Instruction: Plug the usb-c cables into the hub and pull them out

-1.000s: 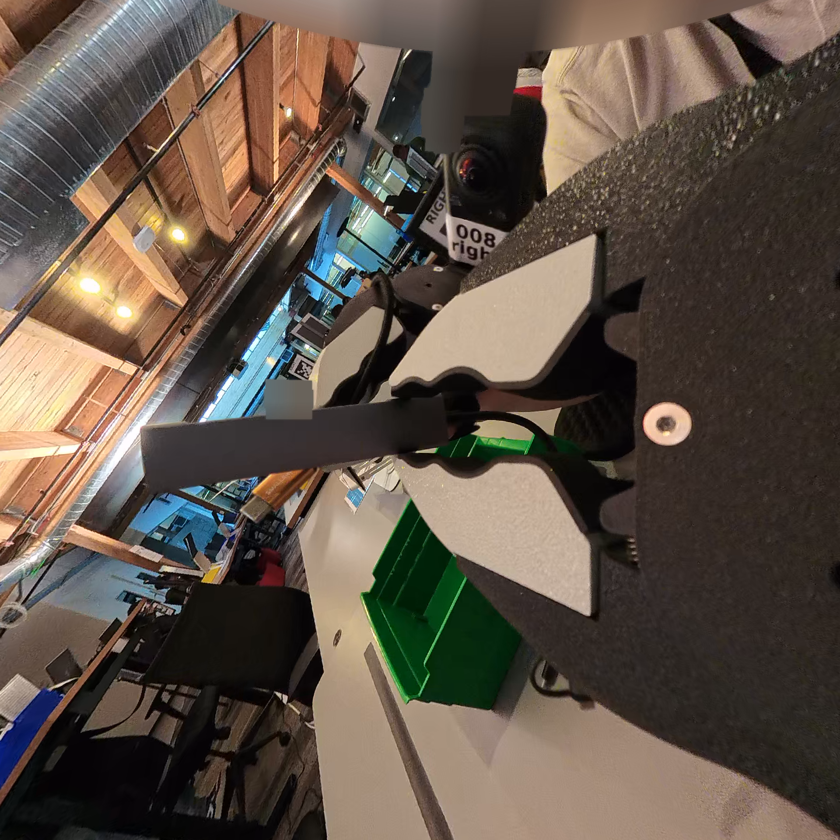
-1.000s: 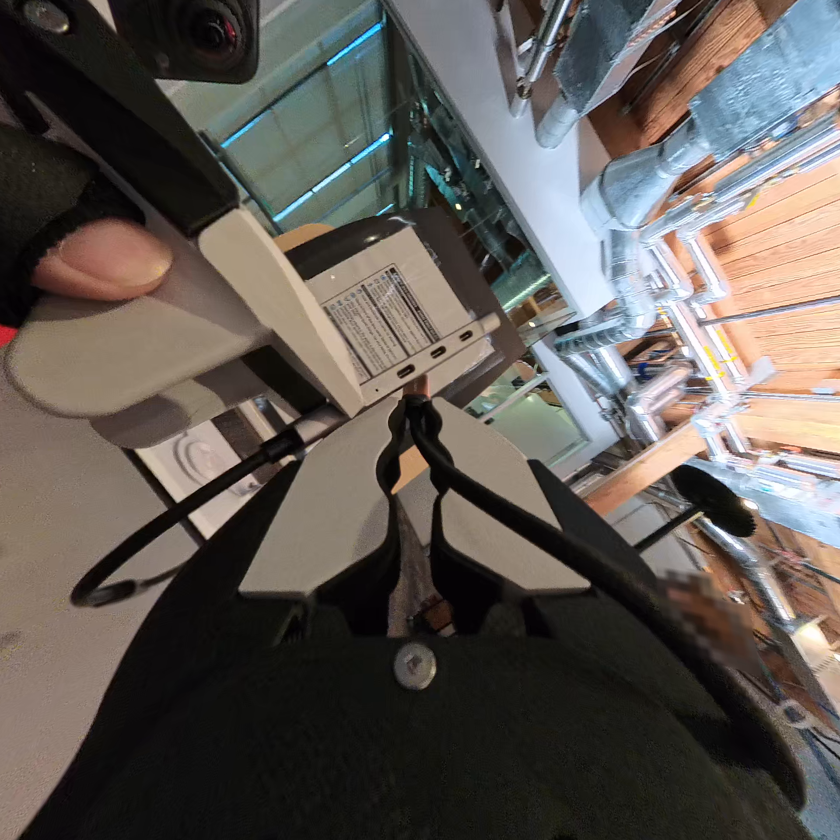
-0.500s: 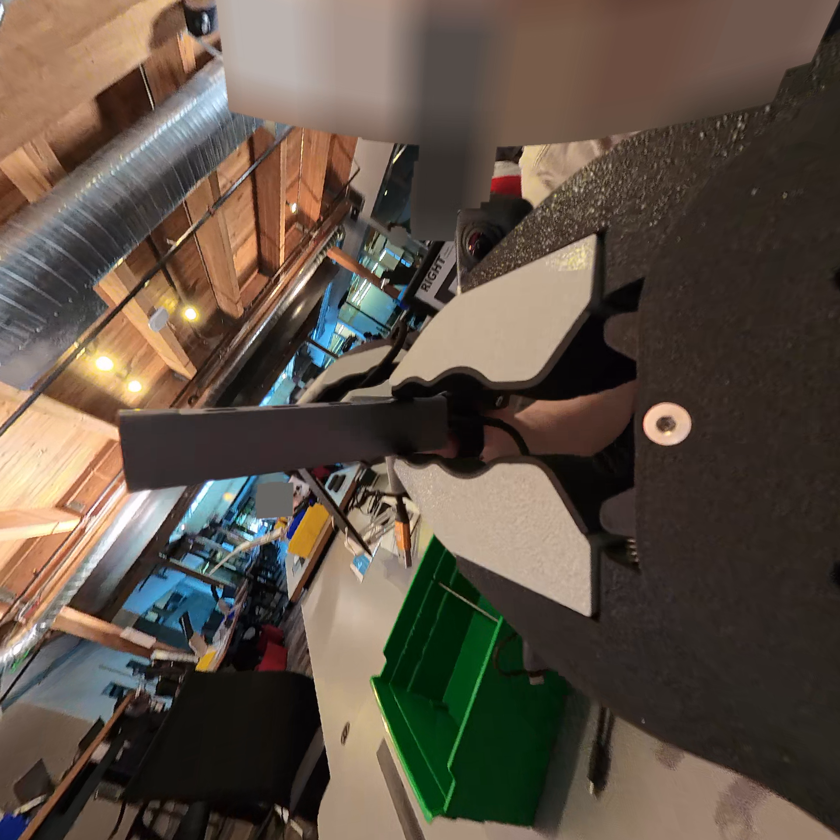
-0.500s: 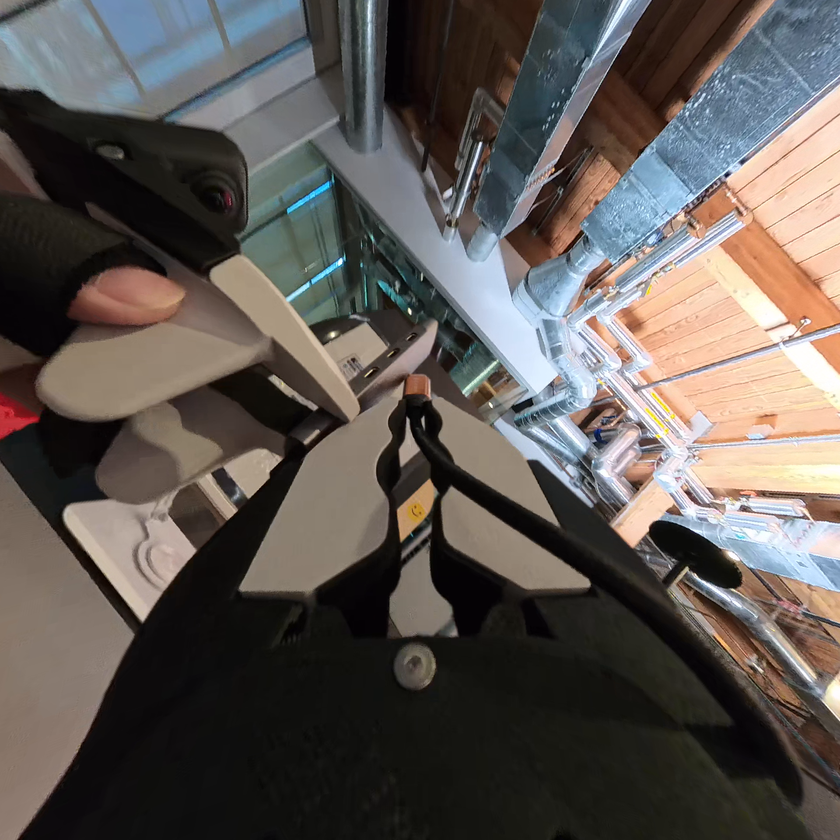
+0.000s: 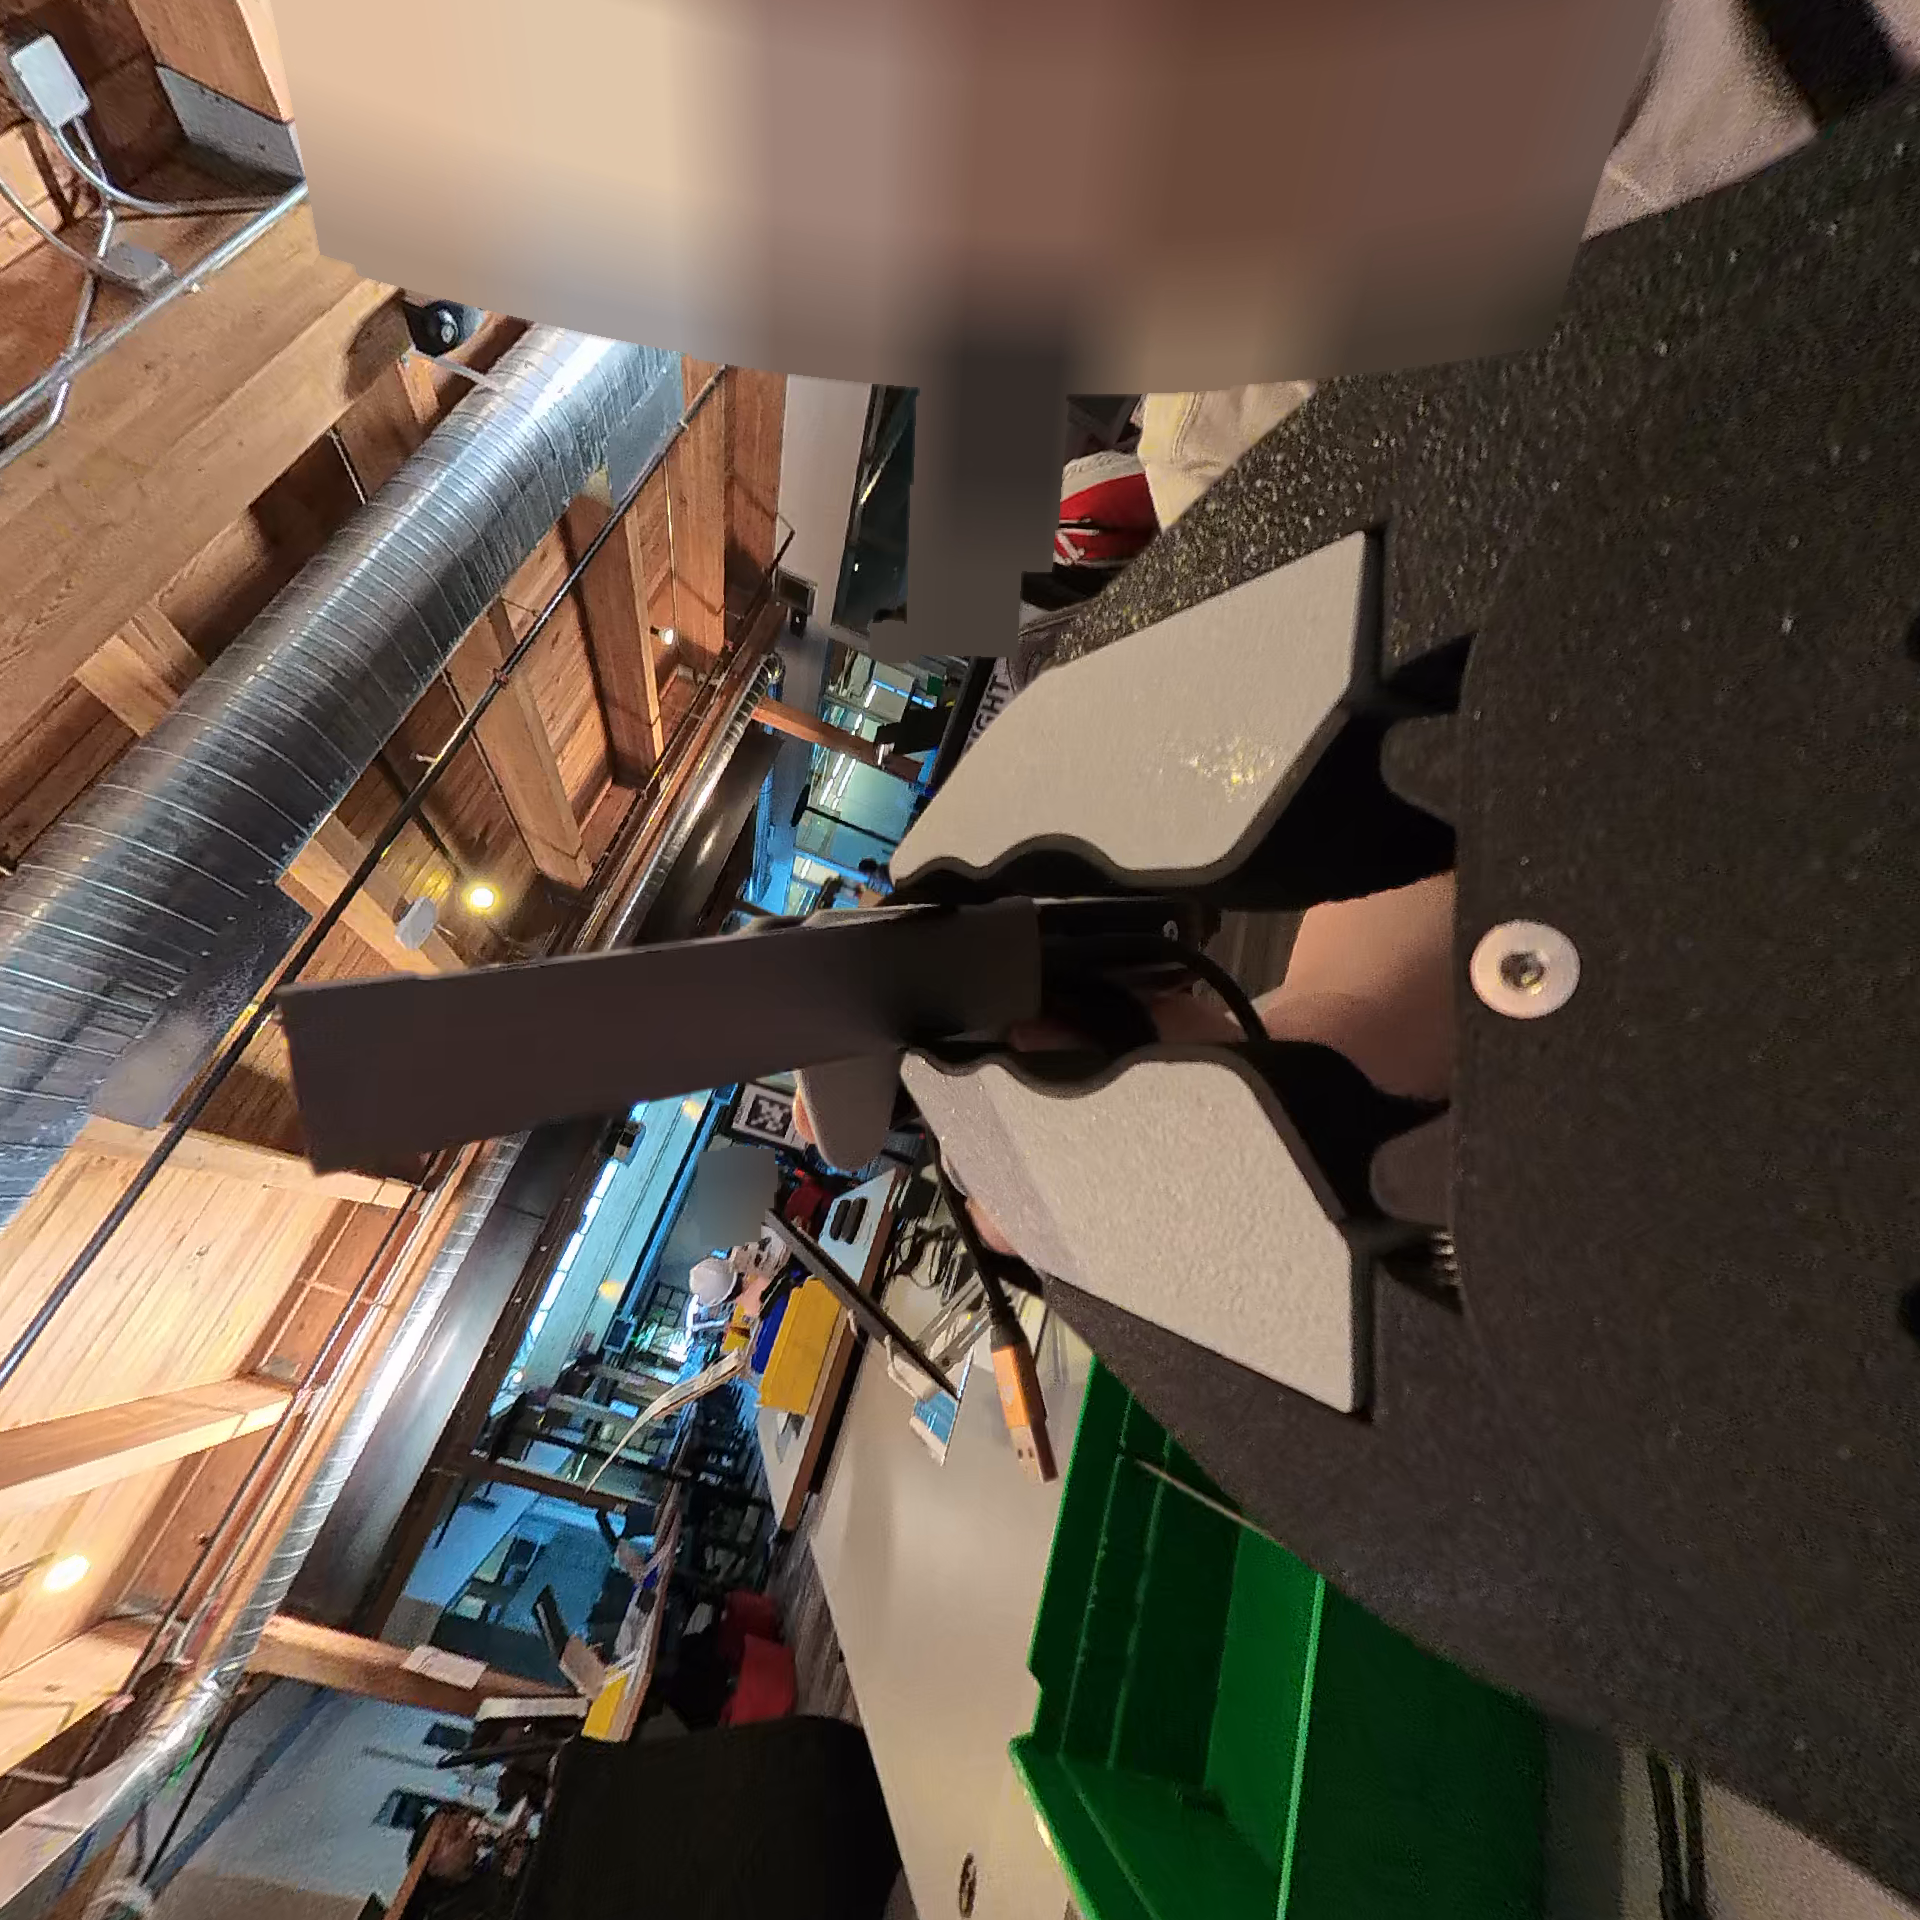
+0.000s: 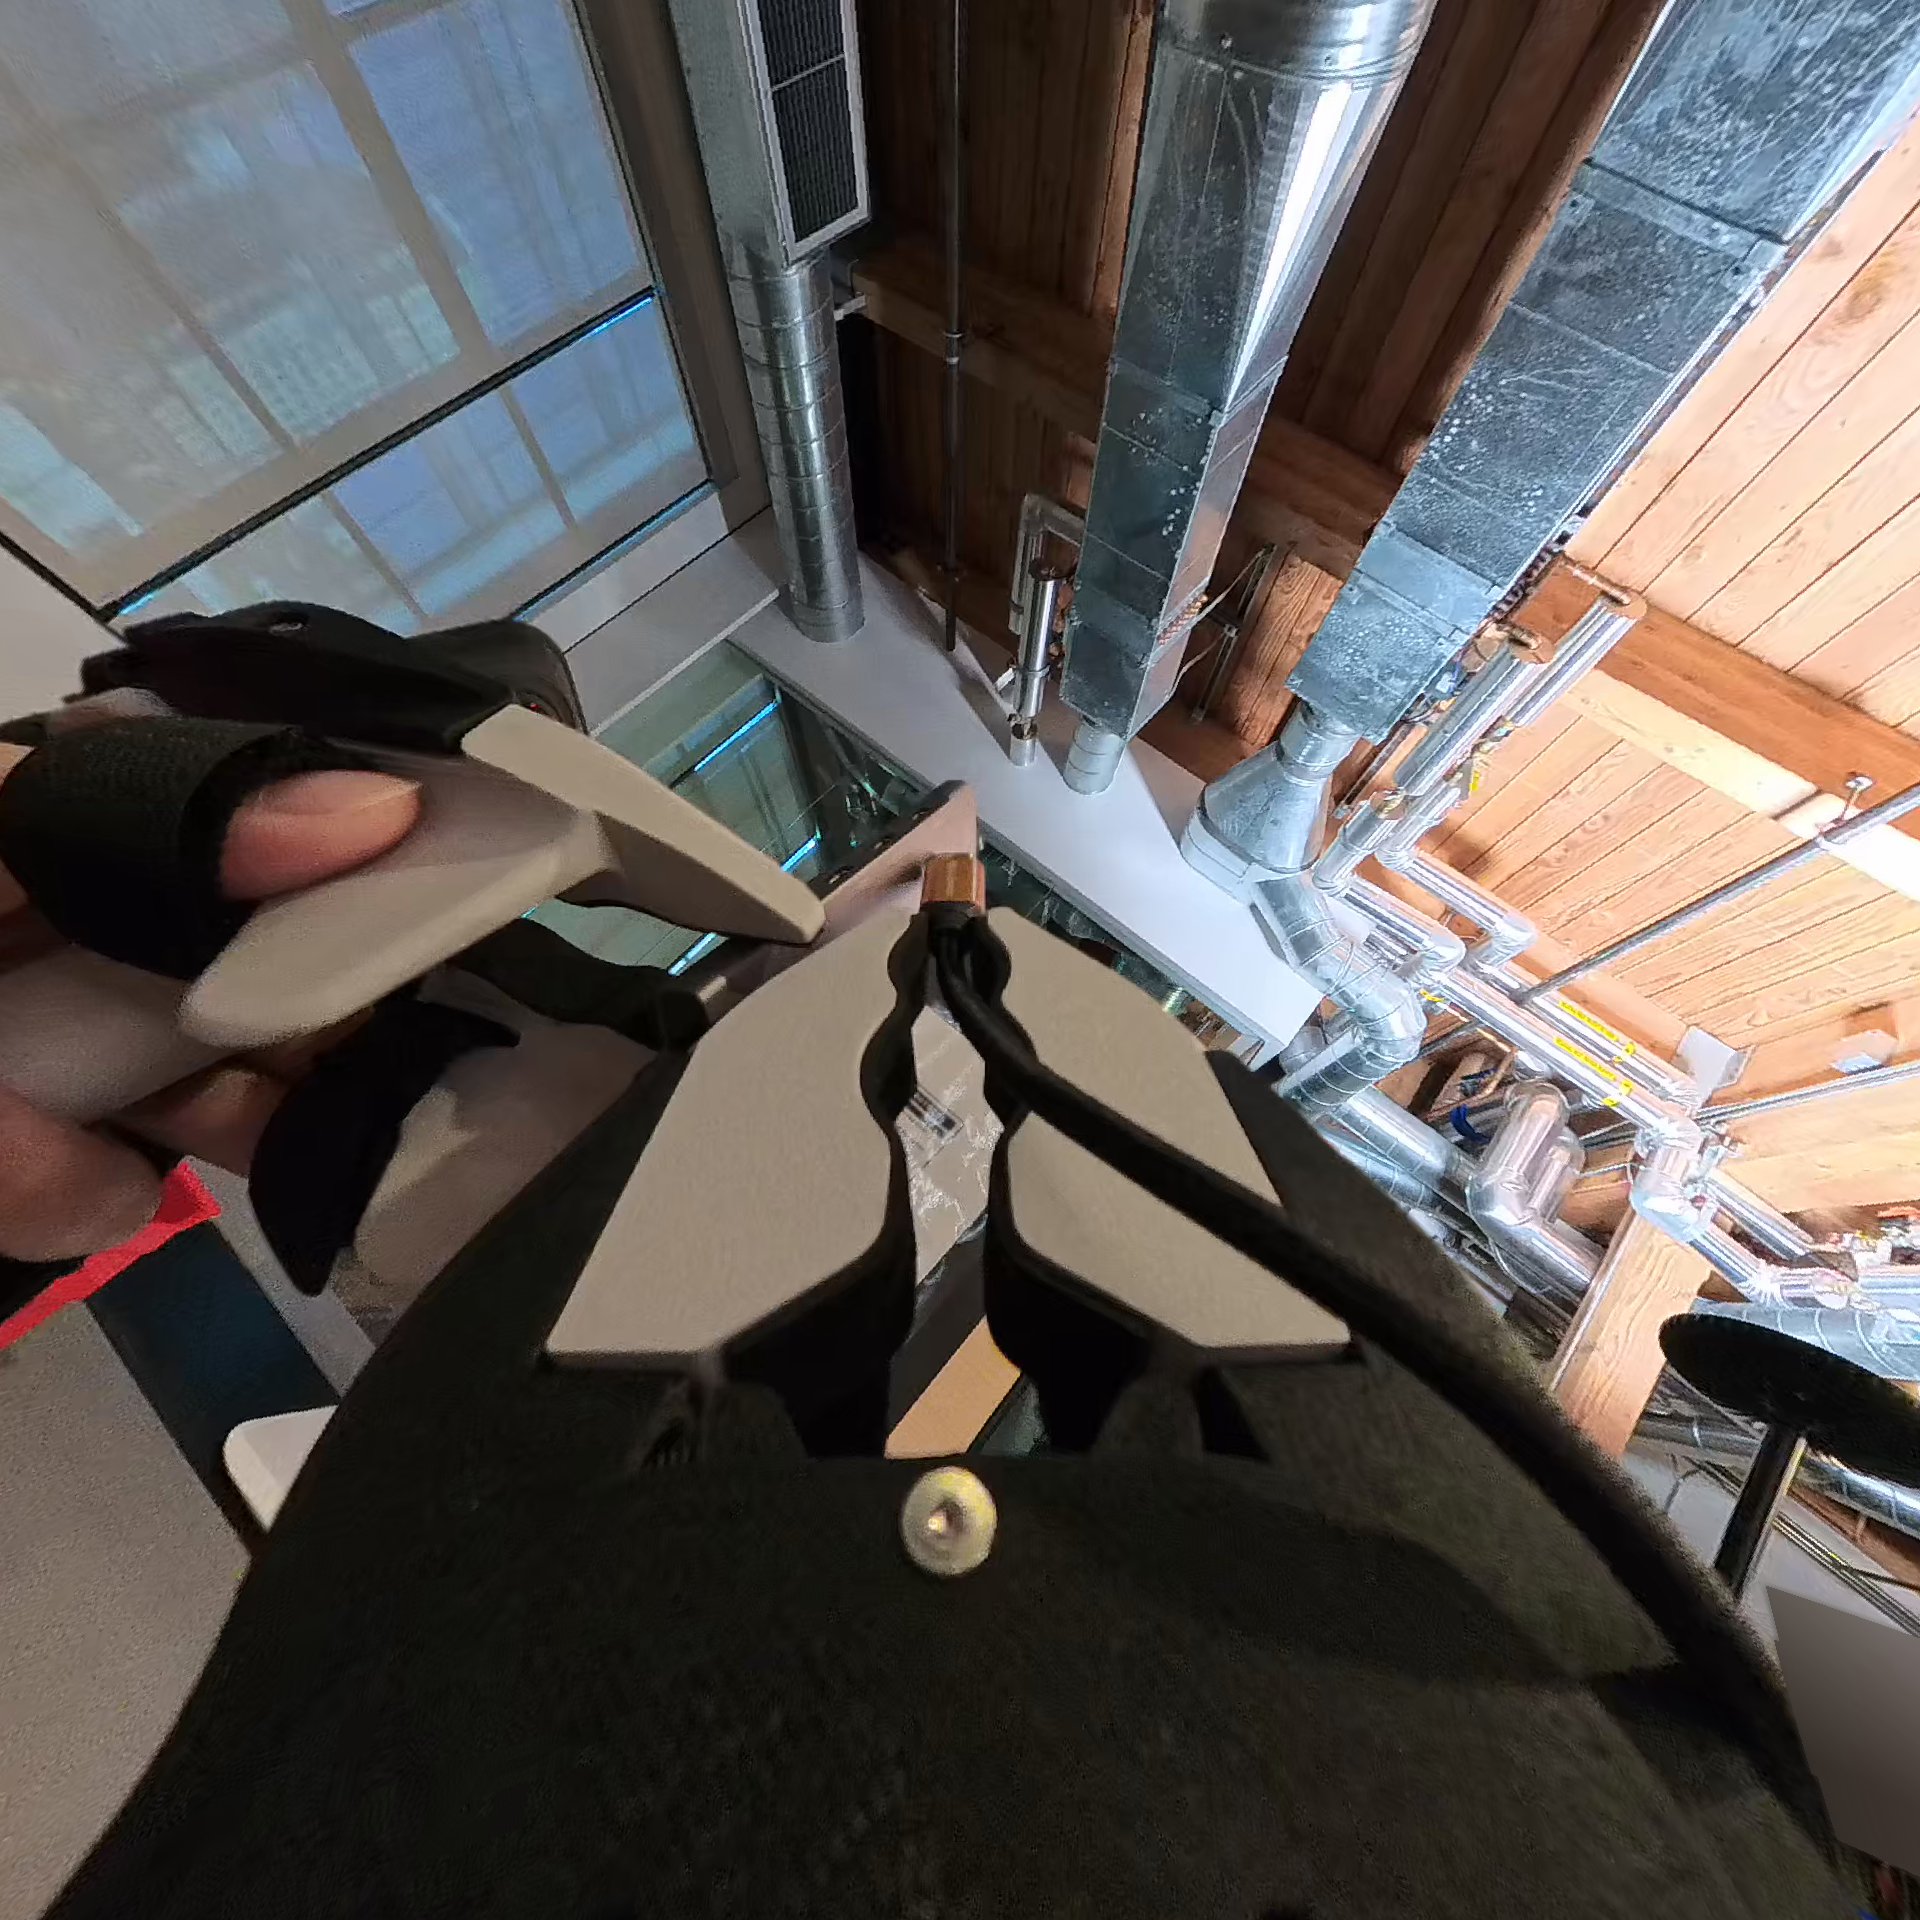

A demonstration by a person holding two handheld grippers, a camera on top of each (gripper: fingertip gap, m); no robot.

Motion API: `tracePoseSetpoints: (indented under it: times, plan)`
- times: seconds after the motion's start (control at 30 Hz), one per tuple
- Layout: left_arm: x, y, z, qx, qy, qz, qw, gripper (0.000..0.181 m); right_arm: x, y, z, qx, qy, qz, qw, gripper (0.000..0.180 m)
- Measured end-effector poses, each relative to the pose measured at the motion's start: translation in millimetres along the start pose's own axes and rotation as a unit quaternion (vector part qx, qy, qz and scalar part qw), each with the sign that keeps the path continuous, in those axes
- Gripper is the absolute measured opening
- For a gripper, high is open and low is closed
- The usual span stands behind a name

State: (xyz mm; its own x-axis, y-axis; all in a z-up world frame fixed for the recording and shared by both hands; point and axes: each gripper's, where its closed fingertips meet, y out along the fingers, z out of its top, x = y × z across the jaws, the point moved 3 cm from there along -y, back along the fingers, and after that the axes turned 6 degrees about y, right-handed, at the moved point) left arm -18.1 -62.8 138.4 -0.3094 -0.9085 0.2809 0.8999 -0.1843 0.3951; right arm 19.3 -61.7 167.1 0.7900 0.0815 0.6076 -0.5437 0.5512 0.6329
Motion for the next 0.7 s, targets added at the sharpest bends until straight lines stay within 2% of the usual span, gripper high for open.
tracePoseSetpoints:
  times: [0.1,0.2,0.47,0.57,0.7]
  plan:
    - [1,3,-1,0.002,0.025,0.010,1.000,0.024,2,-2,0,0.011,0.009,-0.001,1.000,0.008]
    - [4,5,-1,0.002,0.040,0.012,0.999,0.024,2,-3,2,0.031,0.058,0.014,0.998,0.008]
    - [0,3,-1,-0.012,0.055,0.053,0.997,0.024,0,-2,-4,0.021,0.044,0.009,0.999,0.008]
    - [-10,-5,1,-0.036,0.091,0.113,0.989,0.024,4,0,-9,-0.001,0.003,0.015,1.000,0.008]
    - [-29,-29,9,-0.082,0.182,0.245,0.949,0.024,17,-1,9,-0.029,-0.041,0.066,0.997,0.008]
